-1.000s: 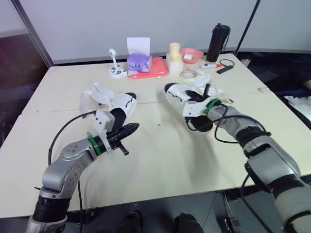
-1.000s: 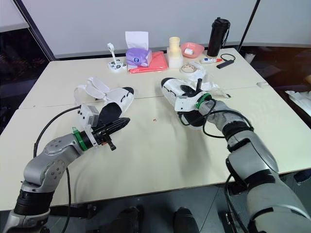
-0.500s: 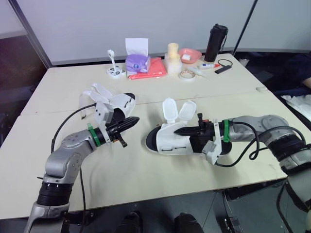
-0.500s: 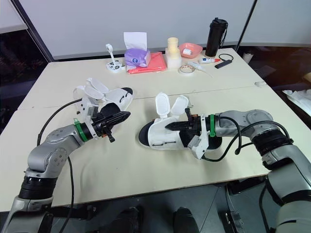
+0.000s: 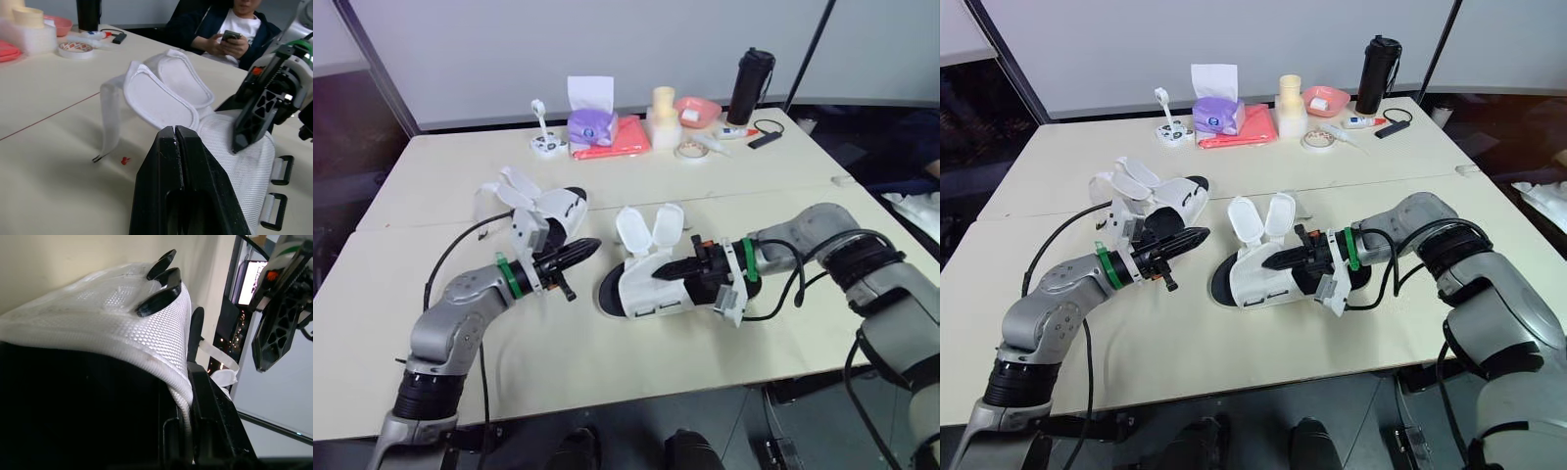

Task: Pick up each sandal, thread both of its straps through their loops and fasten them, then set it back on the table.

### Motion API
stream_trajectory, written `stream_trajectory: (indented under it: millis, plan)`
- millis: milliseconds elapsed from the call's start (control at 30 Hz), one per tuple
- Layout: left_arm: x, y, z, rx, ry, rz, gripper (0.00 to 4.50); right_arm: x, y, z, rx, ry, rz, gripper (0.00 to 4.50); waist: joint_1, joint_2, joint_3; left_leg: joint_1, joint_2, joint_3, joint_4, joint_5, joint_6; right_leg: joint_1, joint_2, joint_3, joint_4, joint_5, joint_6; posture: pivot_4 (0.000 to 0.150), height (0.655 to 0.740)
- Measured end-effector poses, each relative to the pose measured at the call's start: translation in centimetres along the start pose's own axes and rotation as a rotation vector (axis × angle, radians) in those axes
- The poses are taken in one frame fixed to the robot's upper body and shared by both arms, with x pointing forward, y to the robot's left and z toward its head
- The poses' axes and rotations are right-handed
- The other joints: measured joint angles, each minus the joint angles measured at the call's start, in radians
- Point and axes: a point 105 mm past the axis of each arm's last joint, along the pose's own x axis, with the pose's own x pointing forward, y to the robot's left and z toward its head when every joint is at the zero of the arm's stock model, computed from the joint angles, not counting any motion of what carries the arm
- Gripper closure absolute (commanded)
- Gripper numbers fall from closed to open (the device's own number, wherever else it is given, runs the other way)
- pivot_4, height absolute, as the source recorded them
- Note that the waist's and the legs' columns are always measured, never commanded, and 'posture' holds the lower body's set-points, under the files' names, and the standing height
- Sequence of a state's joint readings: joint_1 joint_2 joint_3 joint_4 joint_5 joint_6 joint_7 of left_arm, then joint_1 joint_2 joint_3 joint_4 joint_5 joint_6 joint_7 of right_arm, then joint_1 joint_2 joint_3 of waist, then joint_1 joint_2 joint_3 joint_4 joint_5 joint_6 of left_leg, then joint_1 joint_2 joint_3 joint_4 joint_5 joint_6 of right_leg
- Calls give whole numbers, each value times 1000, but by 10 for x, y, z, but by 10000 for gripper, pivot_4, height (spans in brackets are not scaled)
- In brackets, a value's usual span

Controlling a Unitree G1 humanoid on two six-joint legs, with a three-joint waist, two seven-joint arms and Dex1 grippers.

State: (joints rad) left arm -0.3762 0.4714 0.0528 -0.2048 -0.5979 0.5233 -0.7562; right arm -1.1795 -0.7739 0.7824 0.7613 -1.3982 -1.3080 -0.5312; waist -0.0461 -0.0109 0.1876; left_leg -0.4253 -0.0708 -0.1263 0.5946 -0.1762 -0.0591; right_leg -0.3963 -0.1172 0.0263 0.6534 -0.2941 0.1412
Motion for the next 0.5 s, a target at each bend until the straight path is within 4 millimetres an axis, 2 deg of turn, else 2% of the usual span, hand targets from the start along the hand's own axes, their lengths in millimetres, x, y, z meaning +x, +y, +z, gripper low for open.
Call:
stream_trajectory:
  millis: [100, 200, 333, 400, 433, 500]
  plan:
    - [-2, -2, -3, -6, 12, -5, 45000, 2, 5, 0, 20, -2, 8, 44599, 0, 0, 0, 0, 0, 0, 0, 0, 0, 0, 0, 0, 0, 0, 0, 1500, 7400]
    - [-5, -3, -7, 1, 43, -16, 45000, 5, 11, -2, 51, 2, 27, 34353, -2, 0, 0, 0, 0, 0, 0, 0, 0, 0, 0, 0, 1, 0, 0, 1500, 7400]
    - [-10, -8, -20, 19, 121, -66, 45000, 4, 23, -3, 145, 24, 89, 13938, -1, 0, 0, 0, 0, 0, 0, 0, 0, 1, 0, 0, 0, 0, 0, 1500, 7400]
    - [-13, -11, -26, 31, 158, -92, 45000, -1, 19, -6, 199, 49, 76, 3517, 2, 0, 0, 1, 0, 0, 0, 0, 1, 2, 0, 0, 0, 0, 0, 1500, 7400]
    - [-13, -13, -27, 39, 165, -108, 45000, -4, 17, -8, 221, 60, 74, 707, 3, 0, 0, 1, 0, -1, 1, -2, 4, 3, 0, -1, 0, 0, 0, 1500, 7400]
    - [-14, -14, -30, 56, 177, -130, 45000, -14, 18, -9, 268, 86, 93, 707, 5, 0, 0, 4, 0, -1, 1, -3, 5, 7, 0, -1, -1, 0, 0, 1500, 7400]
